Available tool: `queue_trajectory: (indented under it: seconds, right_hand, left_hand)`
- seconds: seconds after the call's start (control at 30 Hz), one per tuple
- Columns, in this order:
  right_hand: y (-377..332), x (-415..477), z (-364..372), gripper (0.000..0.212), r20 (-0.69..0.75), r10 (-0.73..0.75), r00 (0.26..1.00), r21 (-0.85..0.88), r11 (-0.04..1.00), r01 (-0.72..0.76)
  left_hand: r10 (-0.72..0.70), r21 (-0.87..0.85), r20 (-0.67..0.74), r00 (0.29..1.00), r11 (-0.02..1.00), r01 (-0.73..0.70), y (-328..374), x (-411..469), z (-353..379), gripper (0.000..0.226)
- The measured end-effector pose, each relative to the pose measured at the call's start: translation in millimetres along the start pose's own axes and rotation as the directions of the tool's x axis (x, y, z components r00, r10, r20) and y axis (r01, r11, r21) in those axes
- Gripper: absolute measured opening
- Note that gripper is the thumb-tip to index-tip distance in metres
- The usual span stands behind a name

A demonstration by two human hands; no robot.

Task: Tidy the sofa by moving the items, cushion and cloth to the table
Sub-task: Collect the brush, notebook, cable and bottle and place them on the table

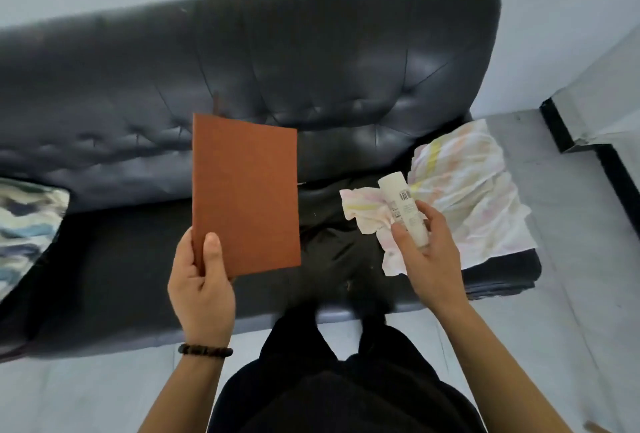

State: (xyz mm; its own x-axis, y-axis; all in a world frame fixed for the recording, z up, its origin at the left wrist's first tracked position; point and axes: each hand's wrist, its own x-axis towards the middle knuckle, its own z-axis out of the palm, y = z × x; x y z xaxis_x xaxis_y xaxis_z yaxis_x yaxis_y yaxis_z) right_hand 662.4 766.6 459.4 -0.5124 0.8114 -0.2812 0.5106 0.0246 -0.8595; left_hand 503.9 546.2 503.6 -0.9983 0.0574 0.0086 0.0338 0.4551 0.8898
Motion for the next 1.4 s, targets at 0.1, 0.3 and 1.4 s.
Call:
queue_trajectory:
  seconds: [0.1, 0.3, 1.4]
  right_hand:
    - [-19, -28, -11, 0.042, -0.101, -0.033, 0.994, 0.069, 0.997, 0.04]
    - [-19, -105, 0, 0.045, -0.361, 0.061, 0.931, 0.12, 0.993, -0.018]
    - [252, -733, -134, 0.038, -0.725, 0.658, -0.202, 0.67, 0.742, 0.012]
  left_hand:
    - [0.105, -0.074, -0.024, 0.994, 0.992, -0.107, 15, 4, -23, 0.027]
    - [0.205, -0.136, 0.181, 0.962, 0.974, -0.182, 9, 31, -55, 0.033]
    - [0.532, -0.566, 0.823, -0.198, 0.74, -0.364, 10, -562, -77, 0.034]
